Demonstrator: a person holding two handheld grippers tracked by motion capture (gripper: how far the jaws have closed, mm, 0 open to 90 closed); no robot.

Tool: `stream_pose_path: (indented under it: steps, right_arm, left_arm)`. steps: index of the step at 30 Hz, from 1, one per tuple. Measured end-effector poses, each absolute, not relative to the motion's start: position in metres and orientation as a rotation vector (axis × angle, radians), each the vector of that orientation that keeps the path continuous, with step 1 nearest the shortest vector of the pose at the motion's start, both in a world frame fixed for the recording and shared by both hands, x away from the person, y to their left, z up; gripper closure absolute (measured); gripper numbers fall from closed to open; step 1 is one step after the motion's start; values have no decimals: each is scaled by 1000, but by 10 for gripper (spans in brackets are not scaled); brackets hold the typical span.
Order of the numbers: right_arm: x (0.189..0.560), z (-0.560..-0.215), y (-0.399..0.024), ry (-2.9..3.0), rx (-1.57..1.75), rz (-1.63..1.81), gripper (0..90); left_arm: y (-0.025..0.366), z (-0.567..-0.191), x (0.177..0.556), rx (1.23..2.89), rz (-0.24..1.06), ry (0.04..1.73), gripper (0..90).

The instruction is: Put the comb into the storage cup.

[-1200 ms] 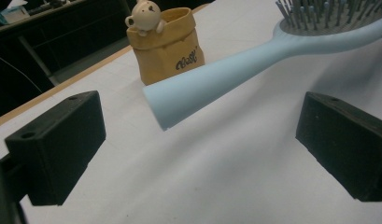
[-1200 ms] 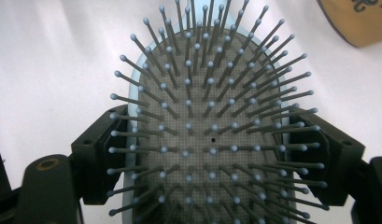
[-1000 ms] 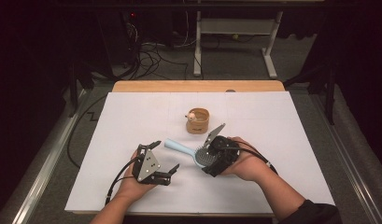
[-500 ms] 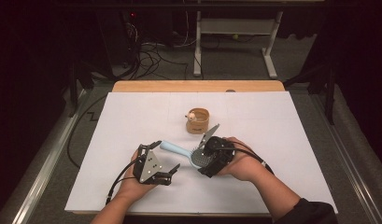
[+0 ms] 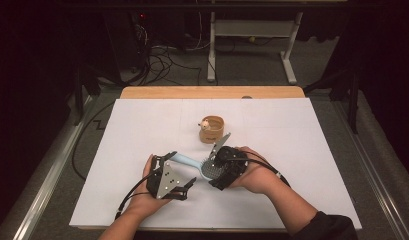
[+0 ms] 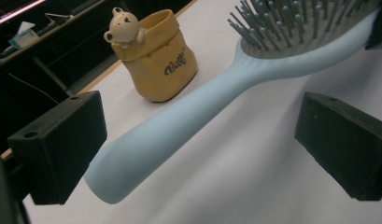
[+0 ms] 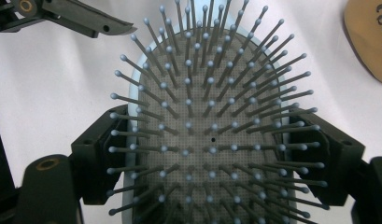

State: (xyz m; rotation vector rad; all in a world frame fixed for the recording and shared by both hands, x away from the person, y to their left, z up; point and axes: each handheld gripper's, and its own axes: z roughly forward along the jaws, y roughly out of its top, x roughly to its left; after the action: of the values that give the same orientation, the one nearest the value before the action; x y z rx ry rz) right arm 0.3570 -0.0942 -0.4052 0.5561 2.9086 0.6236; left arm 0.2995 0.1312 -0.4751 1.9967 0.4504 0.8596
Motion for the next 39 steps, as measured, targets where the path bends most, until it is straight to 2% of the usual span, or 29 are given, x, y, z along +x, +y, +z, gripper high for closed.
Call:
stream_pose_path:
  steps: [14, 18, 39]
  right_arm:
    - [356, -404, -88, 2916, 551, 637, 207]
    - [356, -405, -85, 2922, 552, 641, 207]
    - [355, -407, -67, 2950, 531, 636, 207]
  left_arm:
    - [128, -475, 299, 2047, 909, 434, 60]
    - [127, -474, 298, 2065, 925, 410, 142]
    - [123, -478, 296, 2102, 989, 365, 171]
